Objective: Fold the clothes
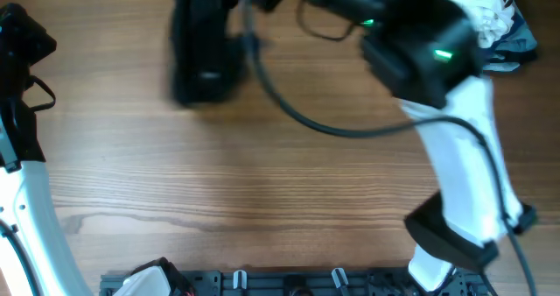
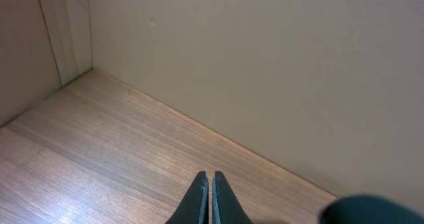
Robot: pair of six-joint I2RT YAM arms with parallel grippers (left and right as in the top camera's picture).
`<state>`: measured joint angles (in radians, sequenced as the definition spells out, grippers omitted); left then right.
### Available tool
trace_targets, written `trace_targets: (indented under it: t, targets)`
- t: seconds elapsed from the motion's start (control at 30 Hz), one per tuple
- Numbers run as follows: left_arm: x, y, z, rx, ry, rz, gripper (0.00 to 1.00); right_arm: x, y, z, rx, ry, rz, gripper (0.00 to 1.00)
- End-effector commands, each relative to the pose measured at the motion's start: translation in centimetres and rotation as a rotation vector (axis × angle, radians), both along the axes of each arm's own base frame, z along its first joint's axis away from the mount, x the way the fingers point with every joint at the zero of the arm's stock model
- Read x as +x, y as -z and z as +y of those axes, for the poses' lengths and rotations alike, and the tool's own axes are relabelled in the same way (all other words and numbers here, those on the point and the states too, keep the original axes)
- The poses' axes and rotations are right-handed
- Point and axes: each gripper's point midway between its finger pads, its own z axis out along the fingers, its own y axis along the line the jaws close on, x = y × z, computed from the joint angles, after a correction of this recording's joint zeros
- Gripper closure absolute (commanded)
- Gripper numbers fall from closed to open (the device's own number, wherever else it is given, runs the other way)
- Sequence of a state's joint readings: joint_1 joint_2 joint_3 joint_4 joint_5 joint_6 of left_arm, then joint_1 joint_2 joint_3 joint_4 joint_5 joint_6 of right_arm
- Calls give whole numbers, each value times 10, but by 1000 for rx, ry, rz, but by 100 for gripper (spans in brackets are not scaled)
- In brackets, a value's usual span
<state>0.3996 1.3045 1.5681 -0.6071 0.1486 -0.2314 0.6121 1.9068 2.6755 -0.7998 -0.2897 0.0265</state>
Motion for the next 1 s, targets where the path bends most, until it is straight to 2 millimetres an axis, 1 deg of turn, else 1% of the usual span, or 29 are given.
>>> trace_targets:
  t: [0.0, 0.07, 0.13, 0.17, 0.2, 0.27, 0.3, 0.37, 0.4, 0.43, 0.47, 0.5, 0.53, 0.6, 0.67, 0.7, 0.73, 0.8, 0.87, 0.93, 0.97]
  targets:
    - [1, 0, -1, -17, 6, -4, 96, -3, -44, -83, 26, 230, -87, 96]
    - [0, 2, -1, -20, 6, 4, 96, 20, -14, -101, -30, 277, 5, 96]
    - [-1, 6, -2, -28, 9, 20, 96, 47, 28, -109, -95, 286, 122, 96]
    - [-1, 8, -3, -32, 11, 29, 96, 63, 55, -110, -129, 286, 191, 96]
    - [-1, 13, -3, -39, 12, 46, 96, 74, 75, -108, -155, 275, 236, 96]
    - [0, 26, -3, -57, 11, 88, 96, 99, 124, -98, -214, 243, 338, 96]
    - [1, 35, -2, -70, 11, 117, 96, 112, 153, -92, -249, 231, 390, 96]
    - [3, 56, -2, -101, 11, 189, 96, 134, 203, -84, -299, 224, 481, 96]
    - [3, 70, -4, -117, 17, 238, 96, 143, 224, -82, -322, 221, 512, 96]
    - [5, 79, -5, -129, 22, 267, 96, 149, 238, -80, -336, 219, 532, 96]
    - [11, 96, -12, -143, 44, 319, 96, 157, 257, -80, -351, 220, 563, 96]
    - [16, 106, -17, -137, 70, 349, 96, 163, 266, -81, -355, 224, 576, 96]
    - [21, 115, -26, -135, 103, 375, 96, 168, 270, -84, -353, 232, 578, 96]
    - [32, 133, -53, -123, 212, 431, 96, 177, 271, -94, -340, 254, 573, 96]
    - [37, 153, -86, -116, 328, 498, 96, 182, 270, -106, -331, 276, 574, 96]
    - [37, 166, -108, -115, 396, 543, 96, 185, 271, -114, -323, 292, 583, 96]
    - [36, 183, -137, -98, 496, 605, 96, 187, 271, -122, -314, 309, 596, 96]
    - [30, 212, -174, -65, 619, 712, 96, 191, 274, -137, -310, 334, 610, 96]
    - [20, 250, -209, -32, 739, 842, 96, 193, 275, -148, -308, 352, 620, 96]
    - [15, 286, -235, -21, 830, 938, 96, 193, 277, -154, -310, 360, 629, 96]
    - [12, 298, -245, -22, 873, 965, 96, 193, 277, -155, -312, 361, 631, 96]
